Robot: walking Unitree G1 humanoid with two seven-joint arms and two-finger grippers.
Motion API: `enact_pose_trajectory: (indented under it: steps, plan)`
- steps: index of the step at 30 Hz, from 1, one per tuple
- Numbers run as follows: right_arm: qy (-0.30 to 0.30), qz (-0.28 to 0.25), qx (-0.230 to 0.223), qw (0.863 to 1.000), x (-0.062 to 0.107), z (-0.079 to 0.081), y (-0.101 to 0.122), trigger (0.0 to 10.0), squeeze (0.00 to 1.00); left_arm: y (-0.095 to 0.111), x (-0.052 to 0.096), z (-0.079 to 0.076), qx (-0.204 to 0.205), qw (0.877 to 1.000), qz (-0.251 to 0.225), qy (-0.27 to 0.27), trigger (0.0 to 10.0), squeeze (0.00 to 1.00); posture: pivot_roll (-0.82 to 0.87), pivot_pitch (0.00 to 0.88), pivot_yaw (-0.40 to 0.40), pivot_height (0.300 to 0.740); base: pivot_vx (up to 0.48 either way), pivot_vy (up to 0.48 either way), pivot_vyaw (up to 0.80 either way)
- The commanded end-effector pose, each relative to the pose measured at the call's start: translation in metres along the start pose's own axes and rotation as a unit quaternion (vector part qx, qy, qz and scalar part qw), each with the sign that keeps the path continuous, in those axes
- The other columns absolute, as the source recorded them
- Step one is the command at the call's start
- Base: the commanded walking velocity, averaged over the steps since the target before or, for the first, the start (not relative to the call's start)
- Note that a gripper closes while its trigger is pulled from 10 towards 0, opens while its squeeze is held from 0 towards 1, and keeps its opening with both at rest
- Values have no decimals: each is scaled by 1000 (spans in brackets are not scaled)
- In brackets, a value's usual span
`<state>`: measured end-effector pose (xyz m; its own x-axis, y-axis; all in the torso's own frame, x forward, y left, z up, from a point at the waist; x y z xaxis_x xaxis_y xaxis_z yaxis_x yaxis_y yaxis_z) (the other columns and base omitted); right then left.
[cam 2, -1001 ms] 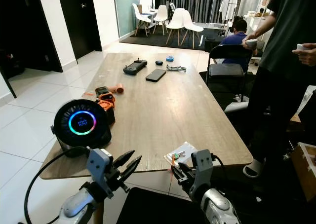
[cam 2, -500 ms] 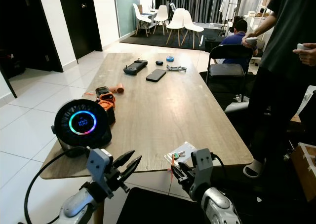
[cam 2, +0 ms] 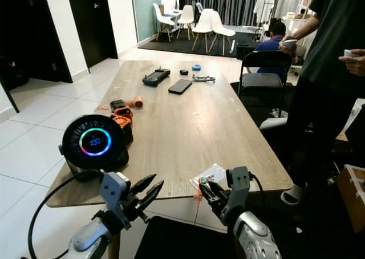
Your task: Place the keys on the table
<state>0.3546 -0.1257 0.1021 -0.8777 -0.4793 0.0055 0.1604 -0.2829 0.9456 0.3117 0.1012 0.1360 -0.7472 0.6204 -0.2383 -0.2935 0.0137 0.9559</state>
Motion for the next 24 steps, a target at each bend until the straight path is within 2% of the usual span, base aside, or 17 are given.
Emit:
enact_pose_trajectory:
  steps: [1,7,13,16,17,20,24]
  plan:
    - [-1,-6,-12,1000,0,-1,3,10000,0,0,2,-1,3,1000,2,-3,10000,0,34,102,-21,740,0,0,0]
    - [-4,1,-16,1000,-3,-4,4,10000,0,0,2,-1,6,1000,4,-4,10000,0,33,108,-20,740,0,0,0]
    - [-3,6,10,1000,-8,-3,6,10000,0,0,3,-1,8,1000,4,-4,10000,0,35,111,-21,740,0,0,0]
    - [-7,4,64,998,-14,-3,10,10000,0,-1,3,-1,8,1000,5,-5,10000,0,36,110,-22,740,0,0,0]
    - [-7,4,64,998,-14,-3,10,10000,0,-1,3,-1,8,1000,5,-5,10000,0,36,110,-22,740,0,0,0]
    - [-7,-2,115,993,-17,-1,15,10000,0,0,3,-1,6,1000,6,-5,10000,0,37,111,-23,740,0,0,0]
    - [0,-2,144,990,-18,2,16,10000,0,-1,4,-2,6,1000,6,-6,10000,0,36,112,-24,740,0,0,0]
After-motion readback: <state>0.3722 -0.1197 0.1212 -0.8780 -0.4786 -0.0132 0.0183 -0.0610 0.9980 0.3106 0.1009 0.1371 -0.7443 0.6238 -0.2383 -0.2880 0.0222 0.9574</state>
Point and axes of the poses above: a point about 5 cm out from each wrist's last joint towards the gripper, its own x axis pointing back from the gripper into the wrist, its own y axis along the axis of the wrist's last joint, z = x × y, the point moved 4 cm from there along -x, pointing out of the wrist towards the gripper, and after that the axes turned 3 degrees about -x, right-handed, at the moved point
